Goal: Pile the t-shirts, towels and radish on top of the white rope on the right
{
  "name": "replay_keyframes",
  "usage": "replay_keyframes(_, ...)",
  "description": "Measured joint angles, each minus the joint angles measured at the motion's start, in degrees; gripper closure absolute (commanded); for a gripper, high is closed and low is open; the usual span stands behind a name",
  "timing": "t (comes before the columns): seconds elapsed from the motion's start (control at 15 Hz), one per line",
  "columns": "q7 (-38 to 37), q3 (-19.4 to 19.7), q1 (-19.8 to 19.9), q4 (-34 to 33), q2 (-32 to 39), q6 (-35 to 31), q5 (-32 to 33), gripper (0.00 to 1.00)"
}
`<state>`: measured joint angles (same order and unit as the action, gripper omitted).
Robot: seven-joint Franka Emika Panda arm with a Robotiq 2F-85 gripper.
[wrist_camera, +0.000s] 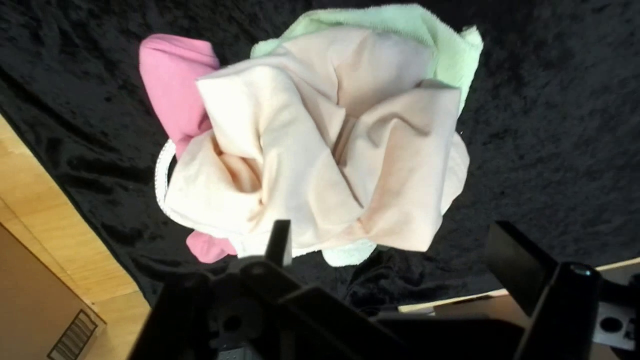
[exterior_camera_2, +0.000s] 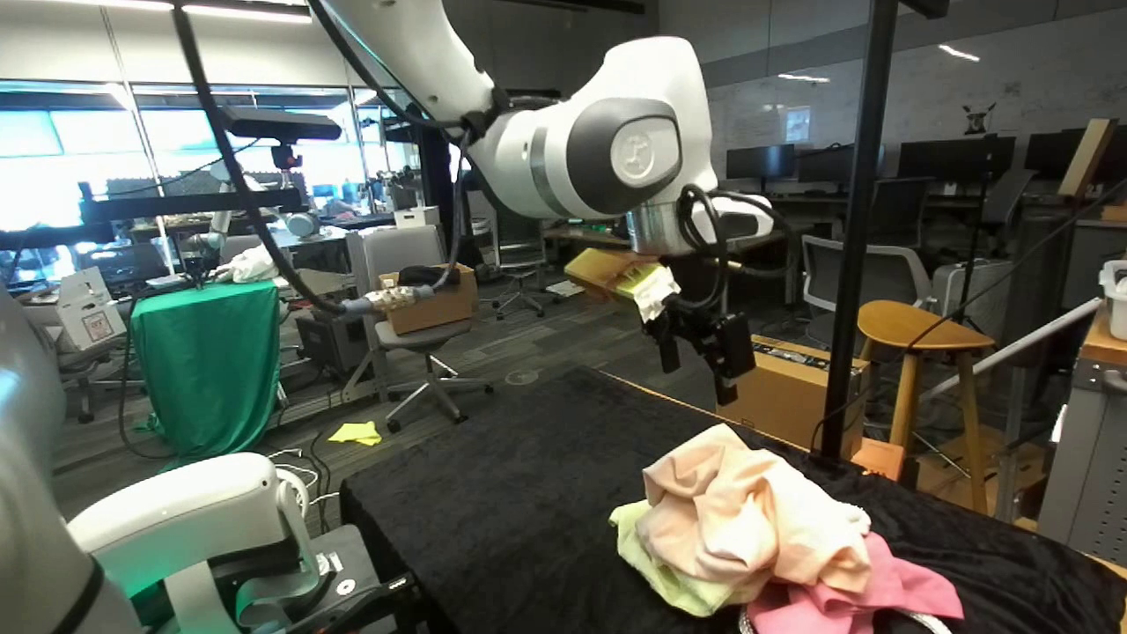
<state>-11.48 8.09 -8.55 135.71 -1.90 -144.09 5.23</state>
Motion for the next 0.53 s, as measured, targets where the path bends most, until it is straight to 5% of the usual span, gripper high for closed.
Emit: replay_keyframes(0.53,19.54,-3.15,2.51,5.26,-21.72,24.52,-5.06,0.0)
